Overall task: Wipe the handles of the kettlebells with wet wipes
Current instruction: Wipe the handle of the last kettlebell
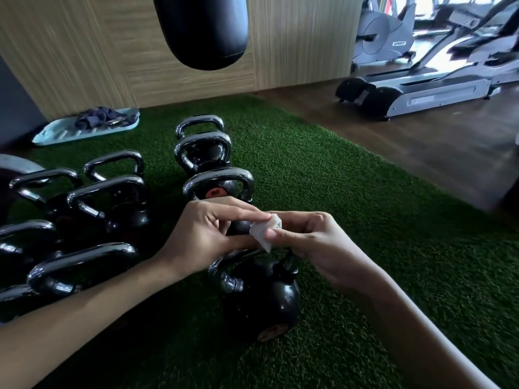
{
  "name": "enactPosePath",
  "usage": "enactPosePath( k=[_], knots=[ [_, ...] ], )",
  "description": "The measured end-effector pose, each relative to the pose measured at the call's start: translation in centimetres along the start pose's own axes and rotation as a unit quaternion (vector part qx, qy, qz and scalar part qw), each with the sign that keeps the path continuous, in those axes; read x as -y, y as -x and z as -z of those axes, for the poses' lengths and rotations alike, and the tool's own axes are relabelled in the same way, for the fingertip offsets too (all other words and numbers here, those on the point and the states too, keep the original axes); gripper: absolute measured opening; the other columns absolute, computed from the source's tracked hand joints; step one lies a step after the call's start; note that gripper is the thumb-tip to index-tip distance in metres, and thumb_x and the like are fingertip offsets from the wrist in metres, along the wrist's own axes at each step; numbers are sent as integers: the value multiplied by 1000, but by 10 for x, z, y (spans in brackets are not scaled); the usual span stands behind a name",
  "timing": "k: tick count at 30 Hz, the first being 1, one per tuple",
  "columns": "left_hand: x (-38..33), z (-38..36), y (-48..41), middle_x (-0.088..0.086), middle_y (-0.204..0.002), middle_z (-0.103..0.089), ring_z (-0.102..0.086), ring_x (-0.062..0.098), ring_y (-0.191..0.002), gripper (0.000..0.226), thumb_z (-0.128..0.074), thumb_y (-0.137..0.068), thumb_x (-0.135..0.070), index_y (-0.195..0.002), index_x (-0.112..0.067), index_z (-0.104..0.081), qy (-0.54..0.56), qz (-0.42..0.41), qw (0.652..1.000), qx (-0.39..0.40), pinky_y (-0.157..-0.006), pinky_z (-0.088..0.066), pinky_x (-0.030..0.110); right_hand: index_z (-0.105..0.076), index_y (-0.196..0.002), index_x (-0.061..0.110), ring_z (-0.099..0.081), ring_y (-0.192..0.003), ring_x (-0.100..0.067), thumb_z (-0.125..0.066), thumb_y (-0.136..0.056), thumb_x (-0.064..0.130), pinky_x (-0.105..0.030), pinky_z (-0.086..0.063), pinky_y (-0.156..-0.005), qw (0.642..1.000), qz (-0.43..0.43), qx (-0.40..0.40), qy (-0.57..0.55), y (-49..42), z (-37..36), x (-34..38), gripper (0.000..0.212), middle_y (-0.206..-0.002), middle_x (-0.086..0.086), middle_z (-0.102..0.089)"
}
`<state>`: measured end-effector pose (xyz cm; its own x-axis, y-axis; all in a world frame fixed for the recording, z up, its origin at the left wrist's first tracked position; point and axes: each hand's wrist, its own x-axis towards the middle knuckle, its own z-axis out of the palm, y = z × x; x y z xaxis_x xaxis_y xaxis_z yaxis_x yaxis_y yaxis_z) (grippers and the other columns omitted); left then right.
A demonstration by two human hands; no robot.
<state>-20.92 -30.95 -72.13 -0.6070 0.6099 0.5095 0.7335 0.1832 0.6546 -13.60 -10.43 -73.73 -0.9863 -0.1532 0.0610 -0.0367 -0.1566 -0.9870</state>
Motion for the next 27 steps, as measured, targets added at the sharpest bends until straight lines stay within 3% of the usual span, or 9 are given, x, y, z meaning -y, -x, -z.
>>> enactPosePath(
  k=[2, 3, 6, 9, 11, 14, 18, 22, 27],
  knots=[
    [3, 2, -1, -10, -110, -74, -51, -4, -62, 55, -92, -66, -28, -118, -24, -76, -44, 6, 999, 5, -52, -35, 9, -73, -114, -2, -64, -55, 0, -71, -87, 1, -7, -46, -55, 997, -5, -71, -19, 4, 0, 2, 27, -73, 2, -75],
    [5, 5, -2, -13, -112, -72, -47, -1, -59, 60, -92, -67, -35, -123, -31, -73, -76, 6, 997, 17, -51, -34, 10, -74, -112, 1, -63, -52, 1, -73, -87, 3, -8, -46, -54, 994, -6, -108, -20, 7, 2, 2, 26, -70, 4, -74],
    [11, 18, -6, -27, -116, -67, -50, -17, -69, 57, -80, -73, -62, -127, -53, -64, -227, 25, 962, 150, -56, -34, 6, -81, -104, 23, -70, -75, -4, -81, -84, 24, -24, -53, -71, 964, 33, -254, 77, 16, 17, -17, 20, -82, 9, -78],
    [12, 26, -10, -37, -91, -62, -44, -31, -76, 54, -71, -76, -72, -125, -73, -49, -327, 88, 900, 276, -60, -35, 5, -81, -92, 38, -53, -57, -5, -82, -82, 38, -25, -43, -57, 900, 73, -377, 207, 29, 22, -40, 10, -67, 24, -67],
    [14, 27, -10, -27, -71, -62, -49, -24, -73, 51, -69, -79, -71, -124, -77, -45, -336, 97, 895, 276, -57, -35, 7, -80, -94, 39, -64, -69, -5, -83, -81, 39, -23, -48, -64, 879, 89, -407, 231, 34, 19, -53, 13, -79, 26, -73],
    [23, 24, -14, -21, -51, -55, -54, -12, -61, 48, -67, -79, -72, -121, -78, -43, -364, 78, 898, 236, -50, -29, 11, -81, -97, 33, -62, -76, -3, -85, -78, 36, -36, -52, -70, 827, 128, -456, 304, 28, 12, -71, 20, -85, 24, -74],
    [40, 21, -30, -18, -69, -71, -48, -4, -49, 44, -55, -82, -78, -125, -74, -45, -373, 83, 902, 201, -60, -48, 22, -81, -97, 19, -60, -75, 3, -85, -79, 27, -36, -51, -71, 770, 233, -458, 377, -2, 0, -81, 20, -91, 15, -76],
    [50, 21, -53, -22, -47, -56, -51, 1, -43, 37, -68, -84, -64, -119, -64, -57, -290, 142, 923, 212, -43, -29, 18, -80, -100, 22, -59, -72, -17, -78, -84, 27, -35, -51, -72, 736, 294, -412, 451, -46, -14, -85, 16, -96, 11, -77],
    [68, 18, -61, -16, -37, -46, -37, 6, -36, 29, -64, -82, -69, -111, -64, -62, -260, 152, 934, 191, -41, -24, 20, -81, -101, 21, -59, -72, -25, -75, -86, 23, -39, -51, -69, 693, 312, -418, 498, -77, -5, -97, 16, -95, 7, -76]
  ],
)
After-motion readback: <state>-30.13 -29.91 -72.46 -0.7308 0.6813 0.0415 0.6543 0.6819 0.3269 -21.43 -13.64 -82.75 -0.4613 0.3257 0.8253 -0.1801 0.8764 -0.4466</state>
